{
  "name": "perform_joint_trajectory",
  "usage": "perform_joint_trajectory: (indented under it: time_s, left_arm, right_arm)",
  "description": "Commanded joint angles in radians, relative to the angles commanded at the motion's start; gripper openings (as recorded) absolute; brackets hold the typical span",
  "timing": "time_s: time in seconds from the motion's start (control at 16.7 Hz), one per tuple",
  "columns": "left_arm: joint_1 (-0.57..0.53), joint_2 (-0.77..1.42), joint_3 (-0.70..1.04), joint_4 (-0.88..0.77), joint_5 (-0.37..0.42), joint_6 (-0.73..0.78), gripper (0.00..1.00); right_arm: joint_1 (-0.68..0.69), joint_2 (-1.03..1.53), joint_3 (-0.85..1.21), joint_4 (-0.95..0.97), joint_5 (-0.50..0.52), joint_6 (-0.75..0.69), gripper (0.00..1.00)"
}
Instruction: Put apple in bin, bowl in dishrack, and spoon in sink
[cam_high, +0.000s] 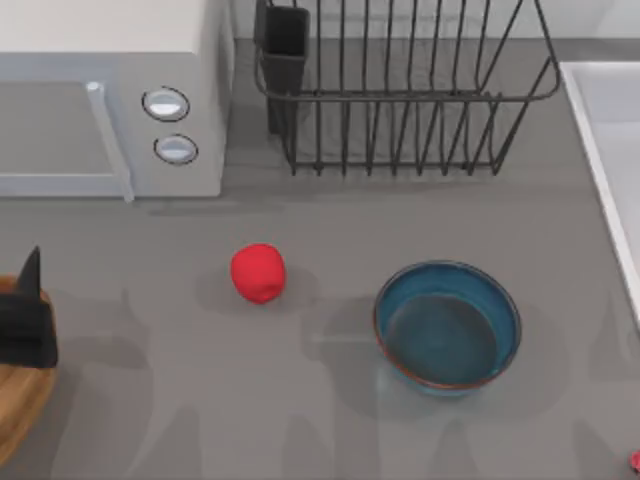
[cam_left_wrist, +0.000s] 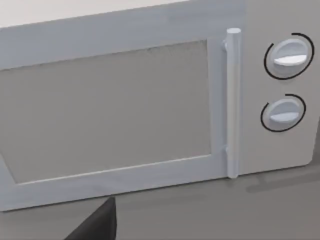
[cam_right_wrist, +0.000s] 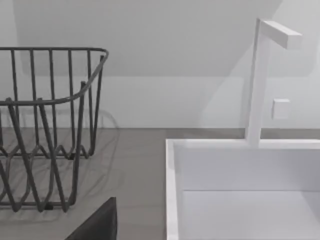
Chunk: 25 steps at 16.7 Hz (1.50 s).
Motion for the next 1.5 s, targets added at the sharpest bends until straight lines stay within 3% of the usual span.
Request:
perform_joint_trajectory:
  time_s: [0.96,1.5]
  left_arm:
    - [-0.365,1.293,1.01,-0.65,-0.013,0.424,1.0]
    - [-0.437,1.739,1.4,-0.926,0.012,0.534,1.0]
  right_arm:
    - [0.0,0.0,0.0,0.0,0.0,0.0,1.0]
    - [0.0,0.0,0.0,0.0,0.0,0.0,1.0]
